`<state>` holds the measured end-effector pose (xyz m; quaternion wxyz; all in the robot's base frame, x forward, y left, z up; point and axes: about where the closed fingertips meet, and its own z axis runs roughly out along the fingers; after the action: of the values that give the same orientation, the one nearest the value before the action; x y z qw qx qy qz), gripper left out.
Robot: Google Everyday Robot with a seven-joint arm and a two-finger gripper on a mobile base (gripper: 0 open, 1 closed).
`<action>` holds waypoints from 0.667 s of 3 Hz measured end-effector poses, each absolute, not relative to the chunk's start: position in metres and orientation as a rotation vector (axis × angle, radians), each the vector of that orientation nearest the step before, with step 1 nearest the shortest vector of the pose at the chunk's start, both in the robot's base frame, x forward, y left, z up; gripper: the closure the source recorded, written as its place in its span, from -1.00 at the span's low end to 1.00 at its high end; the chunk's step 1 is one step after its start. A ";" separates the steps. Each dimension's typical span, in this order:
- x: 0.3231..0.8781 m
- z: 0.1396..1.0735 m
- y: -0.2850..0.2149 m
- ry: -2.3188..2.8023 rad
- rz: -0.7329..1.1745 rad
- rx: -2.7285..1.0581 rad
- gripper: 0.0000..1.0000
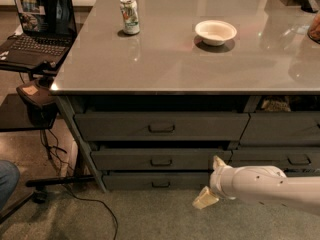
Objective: Open middle drawer
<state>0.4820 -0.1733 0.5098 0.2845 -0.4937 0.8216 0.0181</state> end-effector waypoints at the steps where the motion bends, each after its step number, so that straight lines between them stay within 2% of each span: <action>1: 0.499 0.510 -0.177 2.192 0.007 -1.276 -1.00; 2: 0.503 0.498 -0.170 2.172 0.044 -1.262 -1.00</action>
Offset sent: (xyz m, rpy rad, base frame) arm 0.0294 -0.0017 -0.0272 0.0961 -0.0509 -0.0171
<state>0.5029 -0.1705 0.4979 0.3094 -0.4777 0.8220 0.0168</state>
